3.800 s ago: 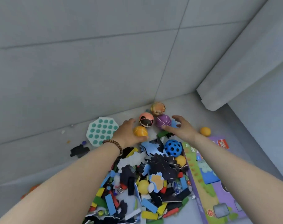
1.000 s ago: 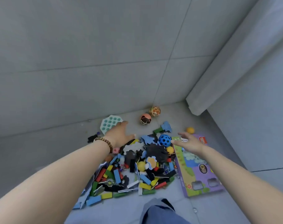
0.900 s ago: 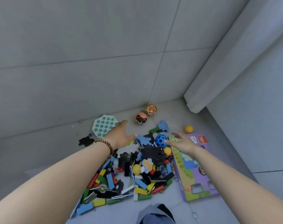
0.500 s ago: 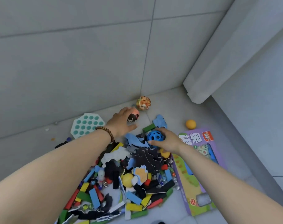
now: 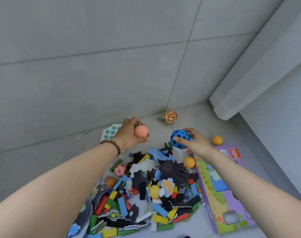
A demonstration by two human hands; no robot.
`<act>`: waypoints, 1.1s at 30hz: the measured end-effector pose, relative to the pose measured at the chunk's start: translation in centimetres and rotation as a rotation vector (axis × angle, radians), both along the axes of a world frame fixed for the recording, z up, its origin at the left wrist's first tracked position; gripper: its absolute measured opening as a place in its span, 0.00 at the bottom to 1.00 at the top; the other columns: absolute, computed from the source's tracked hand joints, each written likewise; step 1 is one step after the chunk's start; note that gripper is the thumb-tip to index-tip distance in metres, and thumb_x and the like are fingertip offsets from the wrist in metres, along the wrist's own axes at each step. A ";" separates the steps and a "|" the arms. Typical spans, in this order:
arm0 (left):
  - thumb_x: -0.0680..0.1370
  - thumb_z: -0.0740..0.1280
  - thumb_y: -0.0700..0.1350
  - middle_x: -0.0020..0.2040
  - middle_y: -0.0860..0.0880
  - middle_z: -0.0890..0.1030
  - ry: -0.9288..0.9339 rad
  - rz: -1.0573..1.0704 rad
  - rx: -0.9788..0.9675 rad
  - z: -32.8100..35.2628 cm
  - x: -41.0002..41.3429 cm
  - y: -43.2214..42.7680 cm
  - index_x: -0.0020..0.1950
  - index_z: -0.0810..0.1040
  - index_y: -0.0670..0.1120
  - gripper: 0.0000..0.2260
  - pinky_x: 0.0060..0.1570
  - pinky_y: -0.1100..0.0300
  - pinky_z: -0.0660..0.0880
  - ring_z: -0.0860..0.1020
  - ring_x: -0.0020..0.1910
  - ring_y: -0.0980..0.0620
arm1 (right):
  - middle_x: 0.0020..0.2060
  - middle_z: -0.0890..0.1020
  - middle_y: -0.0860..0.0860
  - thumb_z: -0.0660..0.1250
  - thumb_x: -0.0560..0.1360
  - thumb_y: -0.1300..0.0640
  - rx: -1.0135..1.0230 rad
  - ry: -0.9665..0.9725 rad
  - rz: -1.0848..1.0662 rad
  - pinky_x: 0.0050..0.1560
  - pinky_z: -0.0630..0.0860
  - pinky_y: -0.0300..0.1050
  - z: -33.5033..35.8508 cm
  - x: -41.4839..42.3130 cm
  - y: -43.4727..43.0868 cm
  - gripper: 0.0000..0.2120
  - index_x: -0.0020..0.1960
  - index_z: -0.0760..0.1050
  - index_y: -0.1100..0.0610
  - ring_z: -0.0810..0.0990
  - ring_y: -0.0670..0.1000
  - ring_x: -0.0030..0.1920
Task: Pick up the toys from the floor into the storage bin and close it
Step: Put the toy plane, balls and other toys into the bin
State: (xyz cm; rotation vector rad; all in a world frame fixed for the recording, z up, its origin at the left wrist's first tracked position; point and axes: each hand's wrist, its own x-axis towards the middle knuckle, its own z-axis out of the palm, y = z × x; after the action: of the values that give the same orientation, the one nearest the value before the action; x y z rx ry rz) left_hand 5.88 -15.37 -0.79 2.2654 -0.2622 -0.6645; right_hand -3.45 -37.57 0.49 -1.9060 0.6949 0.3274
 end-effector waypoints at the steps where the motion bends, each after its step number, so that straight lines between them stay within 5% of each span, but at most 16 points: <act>1: 0.66 0.77 0.50 0.56 0.50 0.70 0.007 0.069 -0.041 1.9 0.0 1.9 0.60 0.67 0.50 0.27 0.50 0.60 0.73 0.75 0.49 0.51 | 0.57 0.73 0.52 0.72 0.70 0.49 0.000 -0.019 0.031 0.36 0.78 0.39 1.8 0.4 0.9 0.26 0.64 0.67 0.53 0.78 0.54 0.50; 3: 0.66 0.77 0.52 0.49 0.52 0.73 0.031 0.211 -0.118 6.0 -0.4 5.8 0.58 0.66 0.51 0.28 0.42 0.62 0.73 0.76 0.44 0.52 | 0.57 0.73 0.53 0.73 0.70 0.49 0.008 -0.037 0.096 0.33 0.77 0.38 5.6 1.1 3.1 0.28 0.66 0.64 0.52 0.78 0.53 0.51; 6: 0.66 0.76 0.56 0.48 0.52 0.75 0.018 0.346 -0.194 12.4 -2.1 12.2 0.58 0.66 0.50 0.28 0.45 0.61 0.75 0.78 0.46 0.53 | 0.59 0.73 0.51 0.73 0.70 0.48 0.042 -0.050 0.225 0.36 0.76 0.39 11.9 1.9 8.0 0.32 0.67 0.61 0.52 0.77 0.52 0.55; 8: 0.69 0.74 0.55 0.47 0.49 0.79 -0.017 0.392 -0.271 16.7 -4.1 16.6 0.53 0.71 0.48 0.21 0.42 0.60 0.78 0.79 0.44 0.52 | 0.58 0.73 0.49 0.73 0.70 0.47 0.065 -0.066 0.308 0.40 0.77 0.40 16.1 2.1 12.0 0.29 0.65 0.63 0.51 0.77 0.50 0.55; 14: 0.74 0.68 0.58 0.38 0.50 0.78 -0.090 0.668 -0.276 24.6 -12.7 31.6 0.53 0.74 0.46 0.18 0.30 0.60 0.77 0.76 0.31 0.52 | 0.52 0.79 0.50 0.72 0.67 0.38 0.124 -0.086 0.522 0.39 0.72 0.40 24.9 0.2 26.7 0.26 0.59 0.72 0.50 0.80 0.48 0.43; 16: 0.74 0.68 0.58 0.39 0.49 0.79 -0.141 0.764 -0.242 25.3 -15.8 37.3 0.53 0.75 0.44 0.18 0.26 0.65 0.74 0.75 0.29 0.53 | 0.49 0.79 0.49 0.73 0.62 0.34 0.123 -0.073 0.586 0.39 0.72 0.41 26.0 -0.7 32.3 0.29 0.56 0.74 0.49 0.78 0.48 0.40; 20: 0.72 0.71 0.57 0.43 0.50 0.81 -0.221 0.943 -0.169 25.6 -21.8 48.2 0.50 0.76 0.47 0.16 0.33 0.68 0.72 0.75 0.34 0.57 | 0.43 0.78 0.49 0.73 0.66 0.39 0.142 -0.060 0.763 0.32 0.68 0.38 26.1 -2.4 44.1 0.24 0.56 0.74 0.52 0.74 0.46 0.34; 25: 0.68 0.71 0.62 0.44 0.44 0.80 -0.164 1.244 -0.139 22.8 -28.4 58.8 0.49 0.72 0.46 0.22 0.36 0.58 0.71 0.74 0.35 0.50 | 0.40 0.77 0.47 0.70 0.71 0.42 0.139 -0.060 1.001 0.31 0.70 0.35 24.9 -4.6 58.6 0.19 0.55 0.74 0.54 0.75 0.44 0.34; 30: 0.77 0.65 0.54 0.55 0.46 0.76 -0.115 1.300 -0.152 19.1 -30.1 63.0 0.63 0.70 0.46 0.19 0.51 0.56 0.74 0.75 0.49 0.49 | 0.56 0.77 0.52 0.69 0.72 0.43 0.209 -0.080 0.982 0.36 0.75 0.41 22.1 -5.4 67.5 0.24 0.63 0.70 0.53 0.80 0.51 0.45; 33: 0.79 0.58 0.58 0.61 0.45 0.73 -0.021 1.309 -0.205 18.4 -29.8 63.5 0.71 0.65 0.47 0.24 0.48 0.55 0.75 0.75 0.50 0.48 | 0.62 0.72 0.53 0.66 0.75 0.45 0.140 -0.075 0.956 0.39 0.75 0.40 20.8 -5.2 68.5 0.27 0.69 0.65 0.55 0.79 0.54 0.52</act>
State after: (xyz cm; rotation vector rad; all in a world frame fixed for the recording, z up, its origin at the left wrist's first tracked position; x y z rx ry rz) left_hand -23.93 48.12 17.63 1.7302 1.0208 0.0975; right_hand -8.64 30.90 21.31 -1.9839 -0.3365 0.8597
